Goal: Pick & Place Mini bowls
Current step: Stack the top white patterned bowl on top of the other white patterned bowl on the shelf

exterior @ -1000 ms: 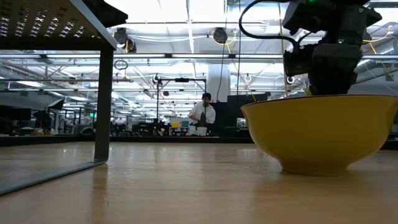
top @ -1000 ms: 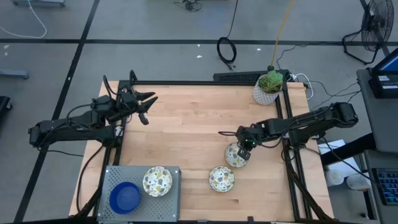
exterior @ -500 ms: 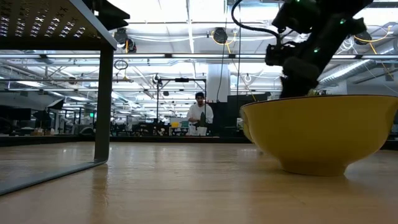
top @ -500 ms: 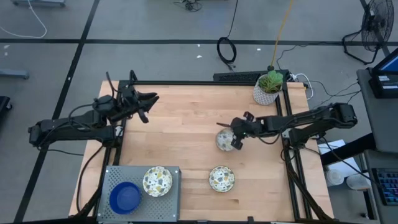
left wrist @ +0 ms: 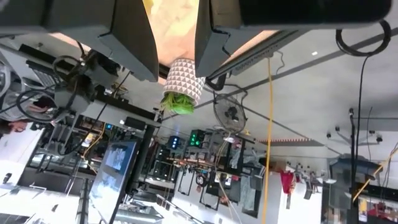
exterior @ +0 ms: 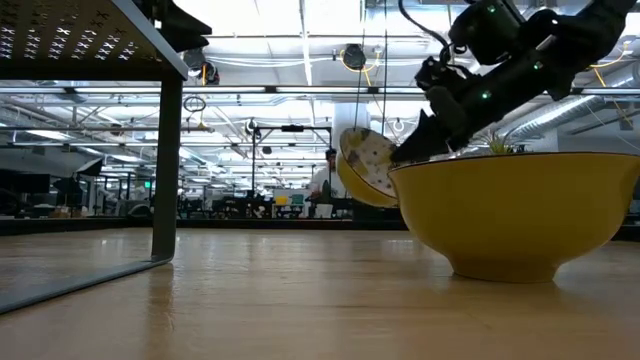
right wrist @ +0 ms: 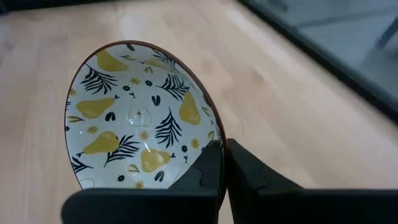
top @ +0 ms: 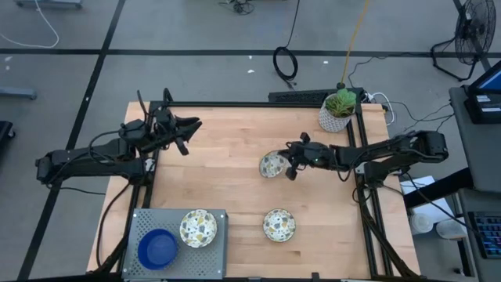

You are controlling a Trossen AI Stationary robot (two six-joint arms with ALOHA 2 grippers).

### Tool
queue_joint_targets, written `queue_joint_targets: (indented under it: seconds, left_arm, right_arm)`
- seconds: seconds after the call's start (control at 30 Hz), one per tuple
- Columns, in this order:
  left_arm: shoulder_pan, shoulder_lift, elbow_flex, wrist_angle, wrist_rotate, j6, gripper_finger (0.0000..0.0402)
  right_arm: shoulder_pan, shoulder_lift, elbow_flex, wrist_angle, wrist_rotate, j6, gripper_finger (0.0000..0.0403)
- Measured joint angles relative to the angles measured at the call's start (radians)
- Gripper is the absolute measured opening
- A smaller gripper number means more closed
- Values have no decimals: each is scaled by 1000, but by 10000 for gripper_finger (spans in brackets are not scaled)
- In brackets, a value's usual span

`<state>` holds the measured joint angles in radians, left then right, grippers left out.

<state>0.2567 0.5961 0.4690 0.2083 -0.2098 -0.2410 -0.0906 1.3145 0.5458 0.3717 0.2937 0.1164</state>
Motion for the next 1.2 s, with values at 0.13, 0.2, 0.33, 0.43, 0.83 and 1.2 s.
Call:
queue_joint_targets:
  seconds: [0.13, 0.2, 0.33, 0.43, 0.83, 1.2]
  left_arm:
    - [0, 0, 0, 17, -12, 23, 108]
    - [-1, 0, 0, 33, -23, 29, 108]
    - [1, 0, 0, 30, -27, -1, 108]
    - [0, 9, 0, 30, -24, -48, 108]
    - [-55, 185, 0, 89, -15, -105, 108]
    - [-111, 285, 0, 172, 10, -36, 108]
  right_arm:
    - [0, 37, -2, 115, 77, -94, 0]
    - [0, 63, -2, 184, 113, -153, 0]
    - [-1, 129, -2, 385, 126, -275, 0]
    - [-2, 178, -1, 533, 125, -346, 0]
    - [-53, 222, 209, 497, 69, -545, 0]
    - [-110, 222, 302, 491, 71, -638, 0]
